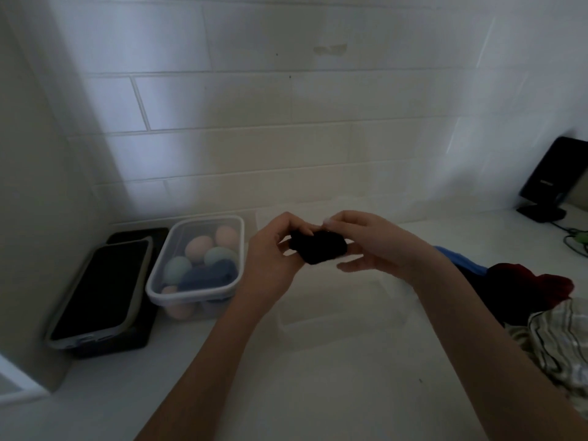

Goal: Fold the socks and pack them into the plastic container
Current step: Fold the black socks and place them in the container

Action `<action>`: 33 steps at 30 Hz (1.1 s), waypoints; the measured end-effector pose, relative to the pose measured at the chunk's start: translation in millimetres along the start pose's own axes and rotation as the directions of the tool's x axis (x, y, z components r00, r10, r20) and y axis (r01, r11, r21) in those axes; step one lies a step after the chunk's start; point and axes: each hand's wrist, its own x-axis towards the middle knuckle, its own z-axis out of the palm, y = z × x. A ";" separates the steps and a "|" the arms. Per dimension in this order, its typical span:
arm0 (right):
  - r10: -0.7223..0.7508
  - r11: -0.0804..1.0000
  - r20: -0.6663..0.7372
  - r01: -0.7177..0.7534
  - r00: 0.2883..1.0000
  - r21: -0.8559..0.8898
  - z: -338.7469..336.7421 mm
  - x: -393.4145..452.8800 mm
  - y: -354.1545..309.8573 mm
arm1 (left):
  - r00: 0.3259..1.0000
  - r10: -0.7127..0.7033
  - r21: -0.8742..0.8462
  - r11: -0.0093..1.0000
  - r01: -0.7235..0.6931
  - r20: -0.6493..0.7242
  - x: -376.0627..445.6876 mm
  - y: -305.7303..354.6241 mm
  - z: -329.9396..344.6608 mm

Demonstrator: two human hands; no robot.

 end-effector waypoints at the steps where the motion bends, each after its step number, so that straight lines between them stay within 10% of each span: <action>1: 0.038 0.999 0.026 -0.038 0.999 -0.011 0.9 -1.0 -0.5 | 1.000 0.002 0.002 1.000 -0.002 0.003 -0.3 0.5 0.5; 9: 0.056 0.996 0.106 -0.048 0.993 -0.078 -0.6 -4.7 1.1 | 0.982 0.124 0.244 0.957 -0.157 0.144 -9.9 8.8 0.8; 18: 0.146 0.879 0.059 -0.102 0.987 -0.466 31.6 -7.7 4.8 | 0.998 0.059 0.206 0.977 -0.054 -0.020 -36.1 16.6 -10.1; 33: -0.169 0.596 0.028 0.124 0.985 -0.793 62.6 -9.5 26.6 | 0.994 0.077 0.358 0.933 -0.046 -0.072 -46.6 10.0 -11.5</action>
